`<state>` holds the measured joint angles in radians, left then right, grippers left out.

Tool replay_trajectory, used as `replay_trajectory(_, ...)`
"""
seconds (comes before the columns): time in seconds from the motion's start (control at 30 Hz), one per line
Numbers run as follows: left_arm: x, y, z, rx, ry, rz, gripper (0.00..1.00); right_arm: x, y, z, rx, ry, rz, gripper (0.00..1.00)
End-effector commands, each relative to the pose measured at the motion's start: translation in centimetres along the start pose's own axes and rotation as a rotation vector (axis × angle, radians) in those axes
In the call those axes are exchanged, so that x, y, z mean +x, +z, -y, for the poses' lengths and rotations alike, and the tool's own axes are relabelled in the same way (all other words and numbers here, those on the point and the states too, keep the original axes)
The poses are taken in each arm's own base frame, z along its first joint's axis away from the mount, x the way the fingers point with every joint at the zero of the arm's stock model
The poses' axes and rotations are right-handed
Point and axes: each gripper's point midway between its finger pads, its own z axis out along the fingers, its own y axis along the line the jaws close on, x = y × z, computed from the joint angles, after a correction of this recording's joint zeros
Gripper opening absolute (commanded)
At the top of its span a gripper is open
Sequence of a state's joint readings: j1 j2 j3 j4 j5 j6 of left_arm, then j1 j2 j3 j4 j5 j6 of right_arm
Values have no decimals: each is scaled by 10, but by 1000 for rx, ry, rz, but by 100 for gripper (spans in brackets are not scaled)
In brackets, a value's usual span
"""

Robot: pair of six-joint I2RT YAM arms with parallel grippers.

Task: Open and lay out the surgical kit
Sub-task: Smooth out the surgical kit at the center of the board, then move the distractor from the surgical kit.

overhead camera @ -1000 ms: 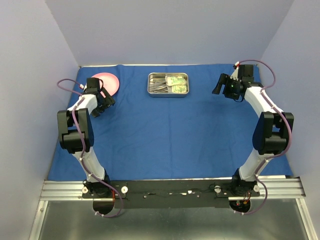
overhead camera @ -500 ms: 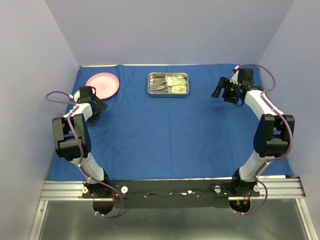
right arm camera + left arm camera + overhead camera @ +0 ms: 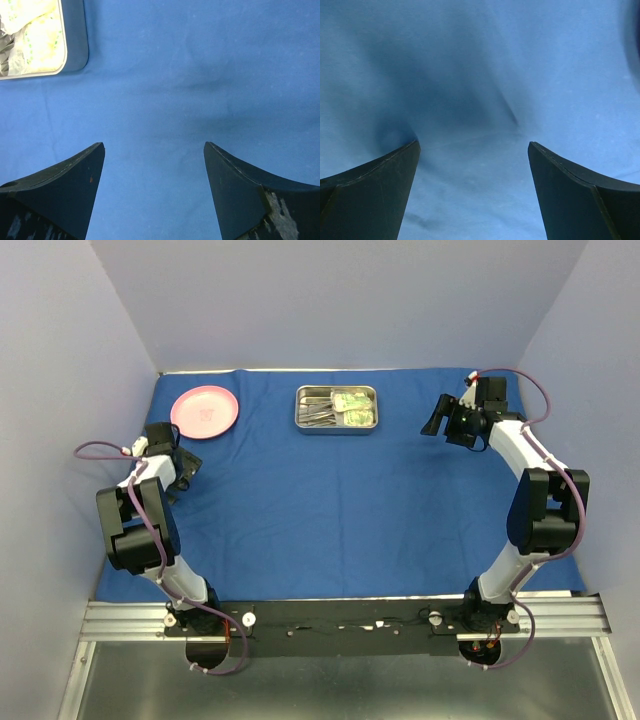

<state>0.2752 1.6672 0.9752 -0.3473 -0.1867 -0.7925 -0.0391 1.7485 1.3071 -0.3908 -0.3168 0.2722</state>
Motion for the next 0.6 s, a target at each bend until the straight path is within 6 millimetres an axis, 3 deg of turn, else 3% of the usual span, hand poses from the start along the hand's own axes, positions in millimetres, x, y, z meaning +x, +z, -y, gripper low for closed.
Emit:
replay_trajectory(0.0,-2,-20,41,125,76,-19,99,-3,-7,-16,-67,7,12,88)
replay_trajectory(0.07,-4,-31,79,233,120,-6,99,-1,-9,-22,-97,21,14,88)
replay_trajectory(0.1,0,-44,109,304,163,-1,99,-1,-12,-25,-108,27,19,88)
replay_trajectory(0.2,15,-59,163,455,229,-28,99,4,-13,-33,-141,37,15,88)
replay_trajectory(0.23,30,-62,184,515,262,-51,99,6,-14,-37,-150,29,13,88)
replay_trajectory(0.3,35,-70,213,583,293,-35,99,14,-14,-41,-163,31,-4,88)
replay_trajectory(0.43,49,-55,251,637,368,-19,99,26,-16,-43,-175,24,-22,88)
replay_trajectory(0.57,59,-30,272,652,411,-22,99,33,-21,-43,-178,18,-31,88)
